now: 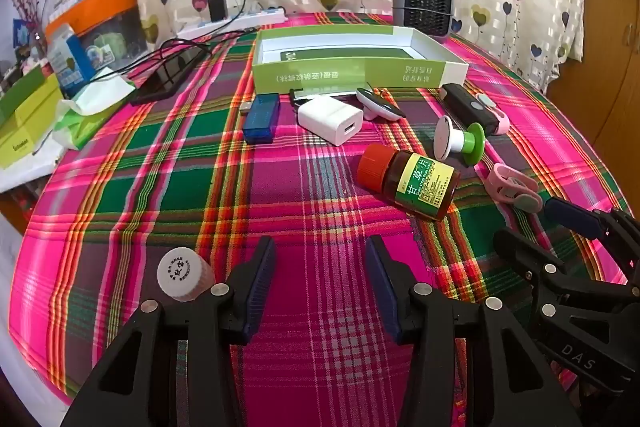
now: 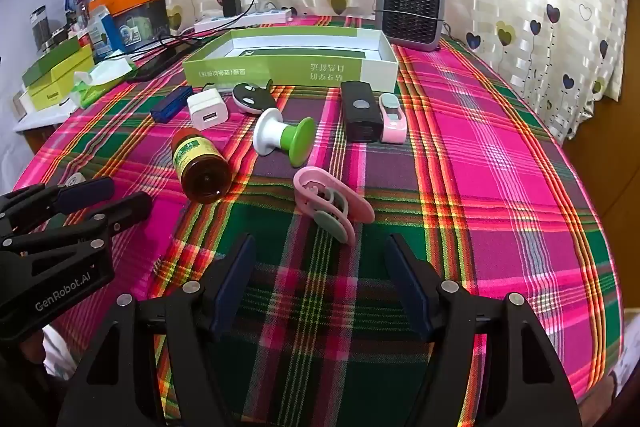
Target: Organize rigid objects
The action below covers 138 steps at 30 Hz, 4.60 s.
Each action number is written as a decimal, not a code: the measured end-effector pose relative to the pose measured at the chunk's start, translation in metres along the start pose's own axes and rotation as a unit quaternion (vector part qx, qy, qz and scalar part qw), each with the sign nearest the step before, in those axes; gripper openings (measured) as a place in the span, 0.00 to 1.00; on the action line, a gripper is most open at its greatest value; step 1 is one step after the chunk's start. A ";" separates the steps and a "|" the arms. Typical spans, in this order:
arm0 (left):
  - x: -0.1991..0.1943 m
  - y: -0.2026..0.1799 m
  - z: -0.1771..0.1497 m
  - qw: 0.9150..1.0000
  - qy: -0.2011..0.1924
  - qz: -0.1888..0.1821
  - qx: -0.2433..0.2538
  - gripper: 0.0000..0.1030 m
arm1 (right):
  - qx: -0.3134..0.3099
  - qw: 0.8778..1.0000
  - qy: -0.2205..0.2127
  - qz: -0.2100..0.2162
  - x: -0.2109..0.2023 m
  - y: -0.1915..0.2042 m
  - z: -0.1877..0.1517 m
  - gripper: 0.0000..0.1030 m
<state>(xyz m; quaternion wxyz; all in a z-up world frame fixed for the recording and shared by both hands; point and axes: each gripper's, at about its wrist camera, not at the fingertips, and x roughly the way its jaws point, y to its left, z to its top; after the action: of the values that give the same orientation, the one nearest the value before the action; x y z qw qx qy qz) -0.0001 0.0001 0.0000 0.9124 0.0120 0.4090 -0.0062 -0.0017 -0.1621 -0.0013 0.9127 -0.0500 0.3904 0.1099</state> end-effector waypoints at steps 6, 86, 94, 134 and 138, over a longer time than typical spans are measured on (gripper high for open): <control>0.000 0.000 0.000 1.000 0.001 0.001 0.001 0.44 | 0.000 1.000 -0.001 0.000 0.000 0.000 0.000 0.65; -0.036 0.060 -0.012 1.000 0.007 -0.011 -0.024 0.44 | -0.062 0.996 -0.004 0.063 0.011 -0.022 0.025 0.65; -0.022 0.074 -0.008 0.999 0.019 0.001 -0.047 0.44 | -0.064 0.996 0.013 0.066 0.023 -0.023 0.028 0.65; -0.009 0.076 0.011 0.998 0.012 -0.026 -0.051 0.26 | -0.049 0.996 0.000 0.071 0.017 -0.017 0.034 0.23; -0.007 0.078 0.025 0.998 0.004 -0.027 -0.049 0.26 | -0.048 0.996 -0.009 0.069 0.013 -0.017 0.043 0.23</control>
<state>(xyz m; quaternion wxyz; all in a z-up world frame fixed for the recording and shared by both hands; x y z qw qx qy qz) 0.0157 0.0775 0.0234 0.9098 -0.0443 0.4126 -0.0110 0.0415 -0.1689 0.0188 0.9029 -0.0662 0.3791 0.1917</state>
